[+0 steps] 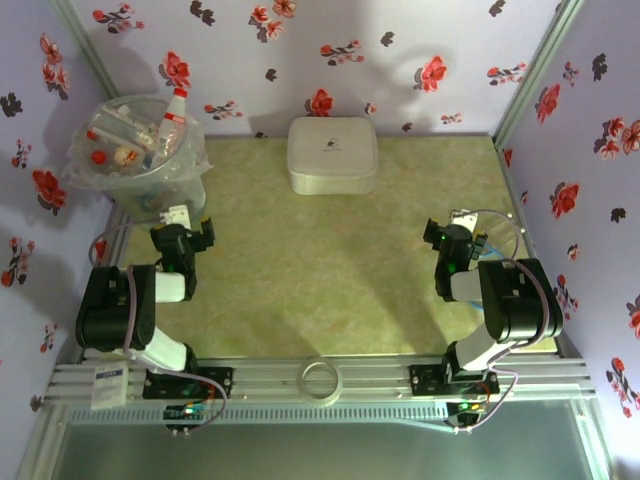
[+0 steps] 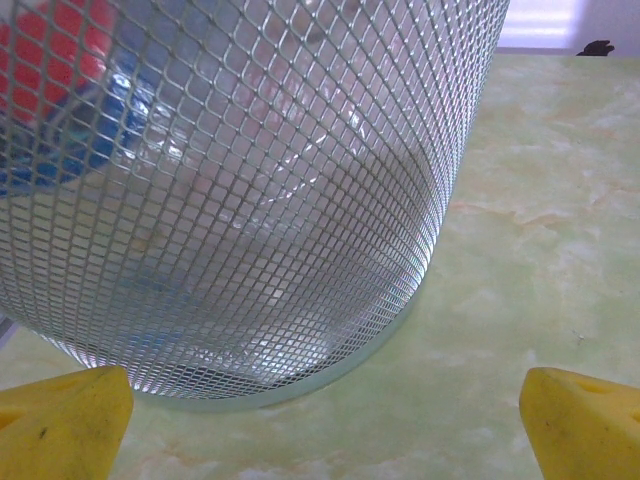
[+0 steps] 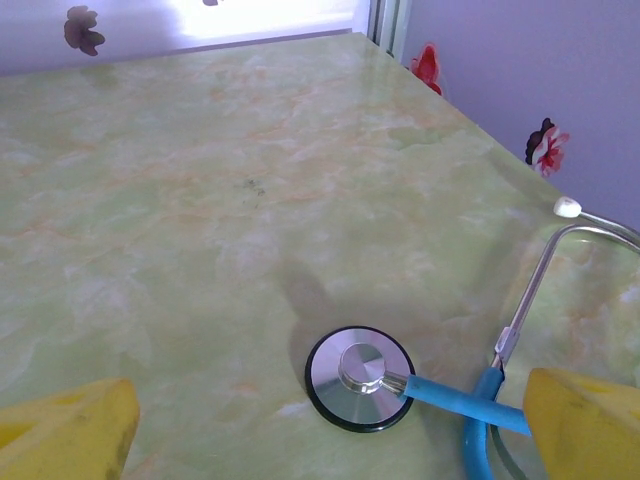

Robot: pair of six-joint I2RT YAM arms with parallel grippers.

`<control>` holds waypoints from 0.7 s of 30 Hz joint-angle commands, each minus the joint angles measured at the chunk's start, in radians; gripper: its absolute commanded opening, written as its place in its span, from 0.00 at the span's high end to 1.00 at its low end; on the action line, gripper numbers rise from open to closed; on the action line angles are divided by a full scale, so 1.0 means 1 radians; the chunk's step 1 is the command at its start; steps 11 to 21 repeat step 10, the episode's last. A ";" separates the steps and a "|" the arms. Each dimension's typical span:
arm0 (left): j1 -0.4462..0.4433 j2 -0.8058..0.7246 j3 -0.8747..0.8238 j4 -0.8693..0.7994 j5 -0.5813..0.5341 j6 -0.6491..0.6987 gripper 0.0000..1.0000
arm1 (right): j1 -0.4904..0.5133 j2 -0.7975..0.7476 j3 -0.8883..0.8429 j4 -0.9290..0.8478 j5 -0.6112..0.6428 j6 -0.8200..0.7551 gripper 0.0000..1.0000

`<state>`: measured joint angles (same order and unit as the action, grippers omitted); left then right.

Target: Put the plastic bottles in the bin

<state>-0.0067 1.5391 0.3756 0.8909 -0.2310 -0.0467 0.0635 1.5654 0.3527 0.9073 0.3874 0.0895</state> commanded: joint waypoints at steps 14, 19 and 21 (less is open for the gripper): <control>-0.003 0.007 -0.001 0.040 0.006 -0.012 0.00 | -0.010 -0.007 0.019 0.009 -0.013 0.019 0.01; -0.003 0.007 -0.001 0.040 0.006 -0.012 0.00 | -0.010 -0.007 0.019 0.009 -0.013 0.019 0.01; -0.003 0.007 -0.001 0.040 0.006 -0.012 0.00 | -0.010 -0.007 0.019 0.009 -0.013 0.019 0.01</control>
